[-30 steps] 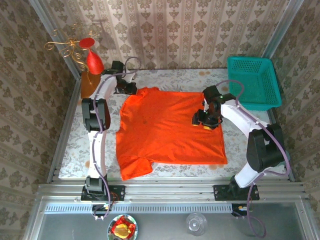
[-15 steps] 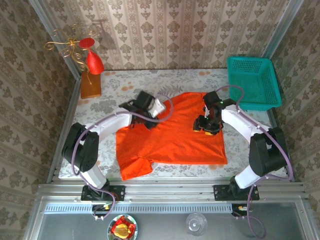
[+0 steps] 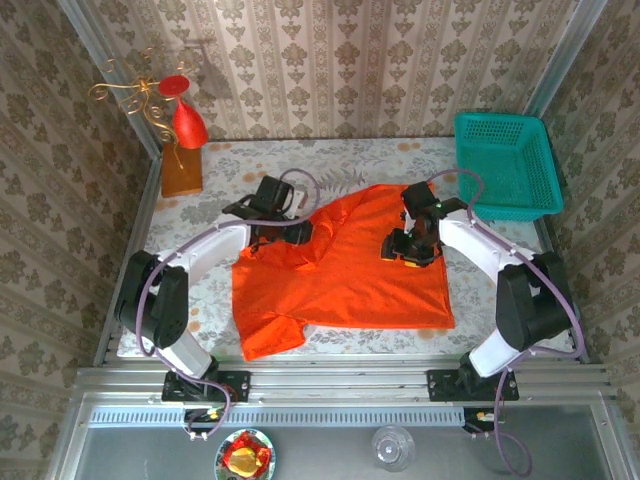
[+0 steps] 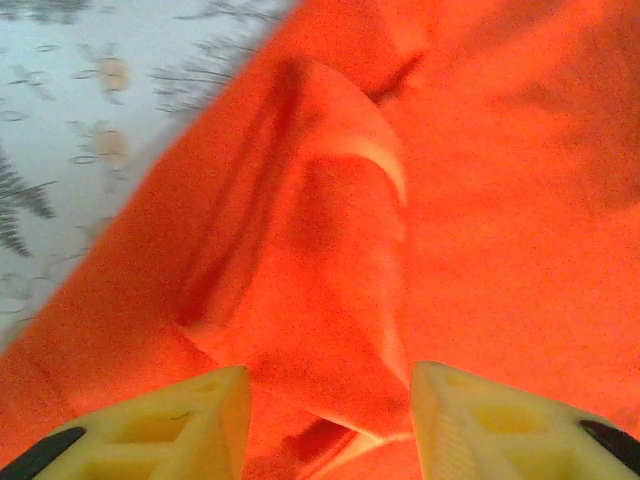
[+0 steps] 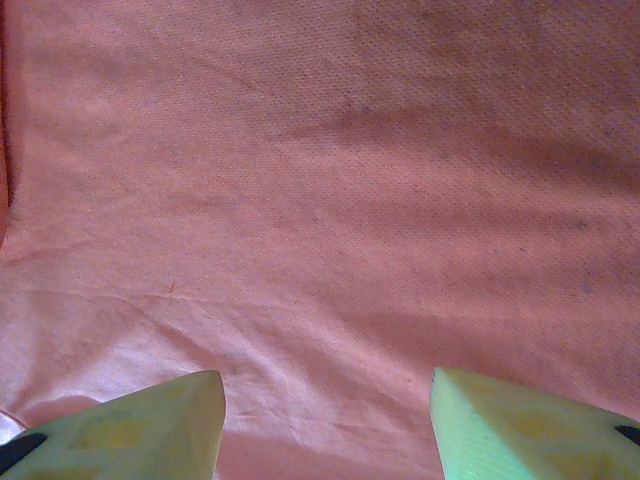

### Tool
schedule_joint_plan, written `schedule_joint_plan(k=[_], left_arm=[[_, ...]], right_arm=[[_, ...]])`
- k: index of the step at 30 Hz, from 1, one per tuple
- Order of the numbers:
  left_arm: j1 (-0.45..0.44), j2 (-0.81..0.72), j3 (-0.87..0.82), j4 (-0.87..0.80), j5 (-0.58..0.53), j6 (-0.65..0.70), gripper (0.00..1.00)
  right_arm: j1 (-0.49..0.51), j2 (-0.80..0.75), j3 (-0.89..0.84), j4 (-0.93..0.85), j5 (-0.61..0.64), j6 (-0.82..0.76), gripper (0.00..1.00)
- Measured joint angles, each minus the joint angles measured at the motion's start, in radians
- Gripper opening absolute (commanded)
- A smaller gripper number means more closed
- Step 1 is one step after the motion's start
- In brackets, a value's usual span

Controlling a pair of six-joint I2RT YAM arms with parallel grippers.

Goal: Fold the inside-out t-shirt
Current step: Smooth out the T-shirt at the center of the table.

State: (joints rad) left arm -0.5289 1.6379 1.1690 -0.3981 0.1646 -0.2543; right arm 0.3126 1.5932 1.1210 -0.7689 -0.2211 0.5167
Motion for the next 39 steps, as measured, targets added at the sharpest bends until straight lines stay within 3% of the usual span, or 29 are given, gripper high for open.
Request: schedule_joint_plan(k=[7, 14, 23, 28, 34, 39], left_arm=[[0.088, 0.12, 0.066, -0.028, 0.081, -0.143, 0.41], [0.112, 0.22, 0.077, -0.062, 0.11, -0.192, 0.4], [0.109, 0.271, 0.087, -0.071, 0.125, -0.202, 0.21], [0.09, 0.274, 0.116, -0.089, 0.112, -0.182, 0.08], [0.036, 0.25, 0.177, -0.115, 0.099, -0.099, 0.04], [-0.082, 0.199, 0.242, -0.142, 0.179, 0.039, 0.06]], right_arm=[[0.011, 0.019, 0.001, 0.011, -0.004, 0.007, 0.58], [0.018, 0.028, 0.001, 0.019, -0.011, 0.011, 0.57], [0.022, 0.028, 0.001, 0.022, -0.014, 0.011, 0.57], [0.024, 0.028, 0.001, 0.022, -0.014, 0.011, 0.57], [0.026, 0.029, 0.001, 0.022, -0.014, 0.011, 0.57], [0.026, 0.029, 0.001, 0.021, 0.006, 0.013, 0.57]])
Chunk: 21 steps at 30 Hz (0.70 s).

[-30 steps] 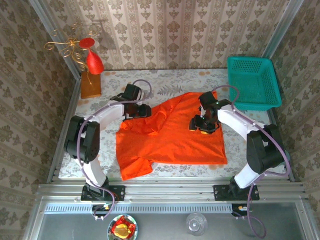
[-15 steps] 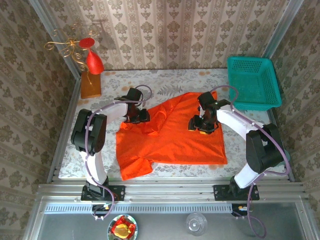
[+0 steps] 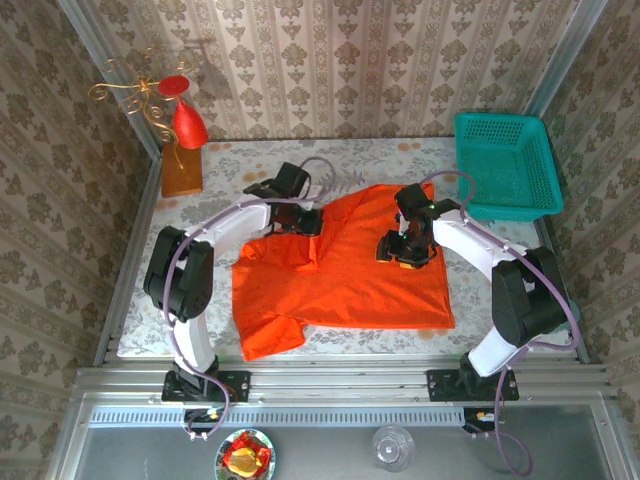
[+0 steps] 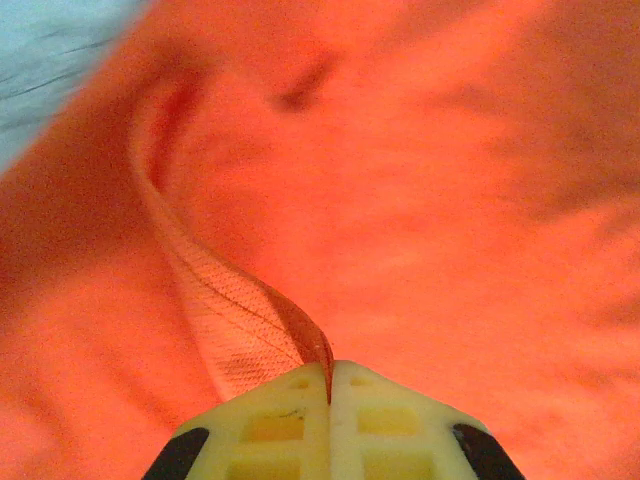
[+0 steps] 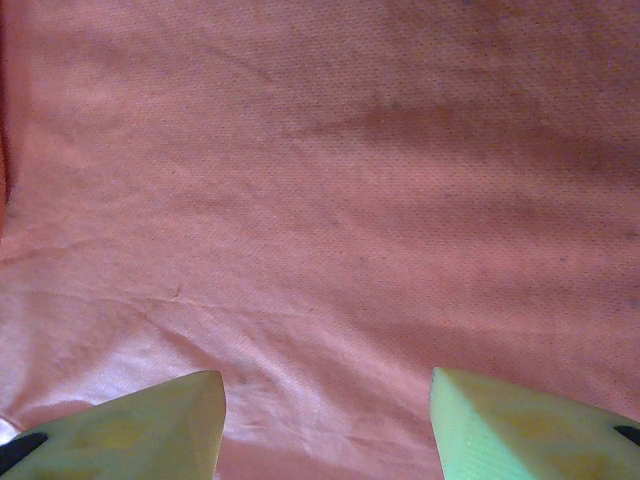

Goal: Fold the inside-out t-shirt
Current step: Smooth out the T-shirt at the center of the table.

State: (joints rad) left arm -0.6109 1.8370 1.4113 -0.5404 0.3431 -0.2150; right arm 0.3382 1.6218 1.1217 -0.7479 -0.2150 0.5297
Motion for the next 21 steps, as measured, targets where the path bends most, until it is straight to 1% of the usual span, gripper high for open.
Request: schedule_joint_plan(k=[3, 5, 7, 9, 14, 20, 21], left_arm=[[-0.096, -0.015, 0.005, -0.018, 0.067, 0.079, 0.08], [-0.149, -0.011, -0.001, -0.032, 0.095, 0.108, 0.11], [-0.177, -0.003, -0.019, -0.032, 0.116, 0.119, 0.16], [-0.177, 0.003, -0.05, -0.022, 0.127, 0.121, 0.25], [-0.159, 0.004, -0.119, 0.03, 0.145, 0.101, 0.24], [-0.159, 0.003, -0.147, 0.08, 0.158, 0.079, 0.28], [-0.159, 0.0, -0.156, 0.091, 0.154, 0.076, 0.3]], right_arm=[[-0.012, 0.0, 0.0, 0.0, 0.014, 0.01, 0.57], [-0.024, 0.0, -0.002, 0.002, 0.023, 0.021, 0.57], [-0.035, 0.0, -0.003, 0.006, 0.029, 0.029, 0.57], [-0.042, 0.0, -0.003, 0.014, 0.029, 0.039, 0.57], [-0.044, 0.014, -0.003, 0.052, 0.013, 0.058, 0.55], [-0.041, 0.088, 0.004, 0.13, -0.089, 0.081, 0.51], [-0.039, 0.108, 0.012, 0.142, -0.109, 0.084, 0.51]])
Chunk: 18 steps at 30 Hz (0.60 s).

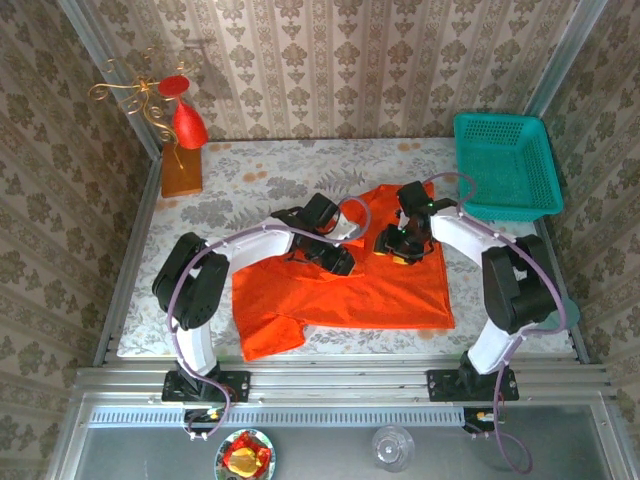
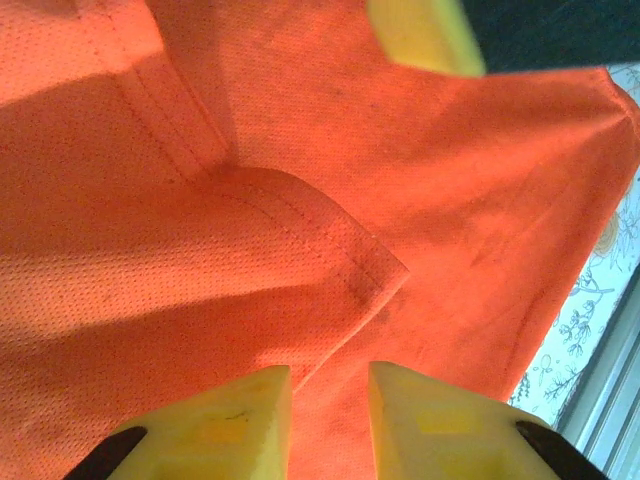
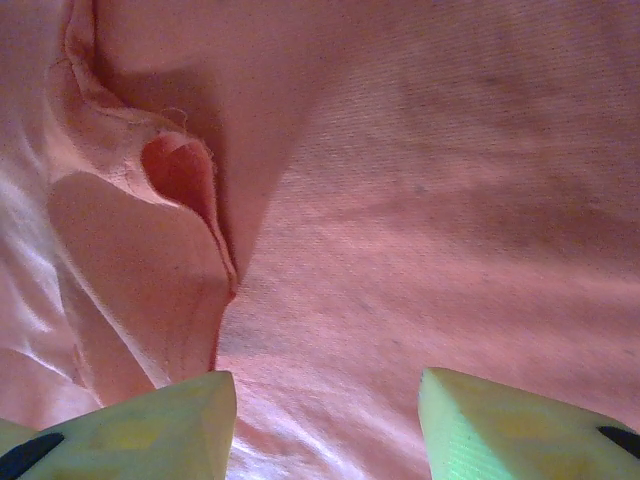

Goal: Fold the inside-out t-shirt
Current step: Smooth out the T-shirt at the center of the table.

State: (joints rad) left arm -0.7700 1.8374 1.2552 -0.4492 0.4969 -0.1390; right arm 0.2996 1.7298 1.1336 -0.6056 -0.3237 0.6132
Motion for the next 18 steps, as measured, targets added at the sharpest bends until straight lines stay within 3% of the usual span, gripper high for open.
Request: schedule_joint_plan(k=[5, 18], left_arm=[[-0.016, -0.026, -0.038, 0.009, -0.066, -0.018, 0.36], [-0.061, -0.113, -0.059, 0.013, -0.185, -0.018, 0.39]], right_arm=[[0.011, 0.102, 0.069, 0.044, -0.069, 0.002, 0.5], [0.013, 0.248, 0.178, 0.138, -0.158, 0.02, 0.52]])
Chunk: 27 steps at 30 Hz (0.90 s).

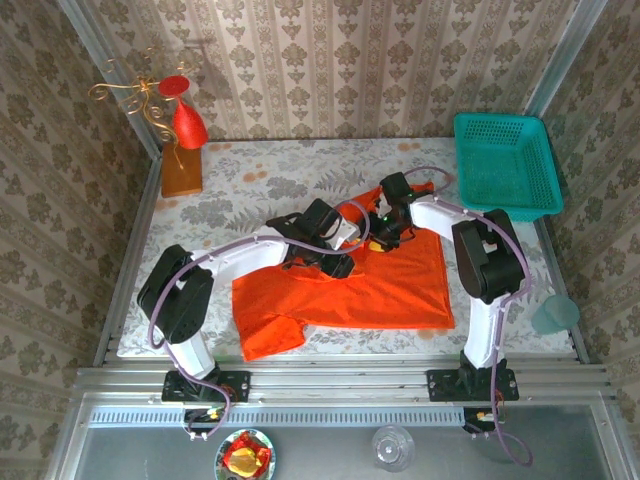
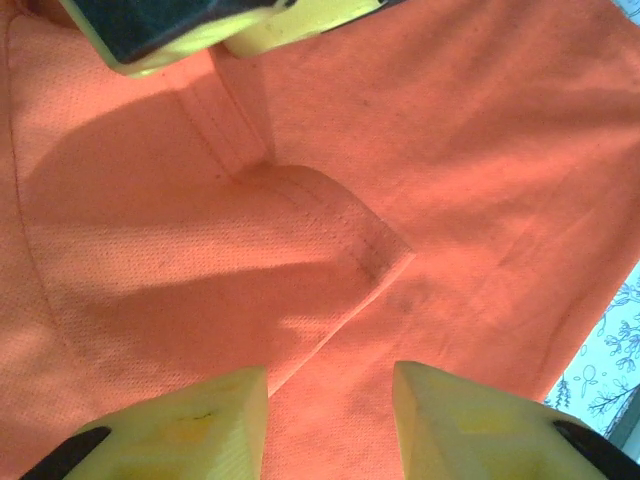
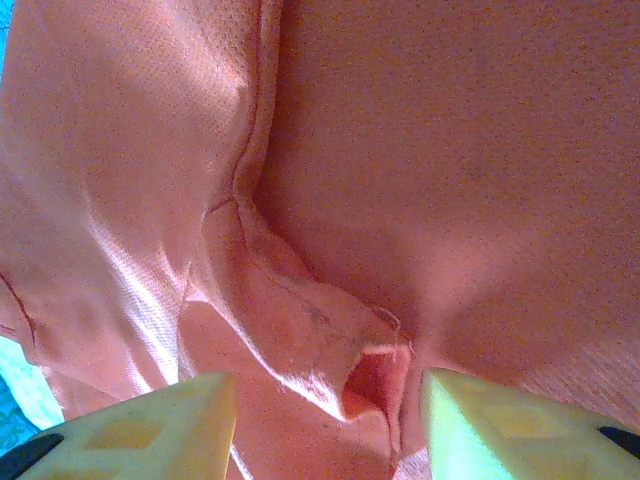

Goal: Fold the inside-out t-shirt
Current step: Smooth out the T-shirt at the center of the table.

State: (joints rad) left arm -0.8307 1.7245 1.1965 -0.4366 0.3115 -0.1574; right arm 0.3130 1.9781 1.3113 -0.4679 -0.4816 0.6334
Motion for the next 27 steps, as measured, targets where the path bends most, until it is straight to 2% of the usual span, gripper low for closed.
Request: schedule_joint_plan(k=[4, 8, 13, 18, 27], left_arm=[[-0.004, -0.002, -0.018, 0.005, -0.005, 0.0, 0.43], [-0.026, -0.003, -0.023, 0.012, -0.025, 0.005, 0.46], [-0.101, 0.014, 0.01, -0.009, -0.107, 0.046, 0.52], [-0.171, 0.073, 0.085, -0.032, -0.219, 0.096, 0.62], [-0.209, 0.162, 0.142, -0.052, -0.389, 0.161, 0.64]], right_arm=[[0.0, 0.019, 0.001, 0.002, -0.006, 0.0, 0.49], [0.0, 0.025, 0.001, 0.005, -0.014, 0.008, 0.34], [0.0, 0.024, 0.001, 0.023, -0.021, 0.022, 0.17], [0.0, 0.024, 0.001, 0.024, -0.022, 0.026, 0.13], [0.0, 0.024, 0.001, 0.024, -0.022, 0.026, 0.13]])
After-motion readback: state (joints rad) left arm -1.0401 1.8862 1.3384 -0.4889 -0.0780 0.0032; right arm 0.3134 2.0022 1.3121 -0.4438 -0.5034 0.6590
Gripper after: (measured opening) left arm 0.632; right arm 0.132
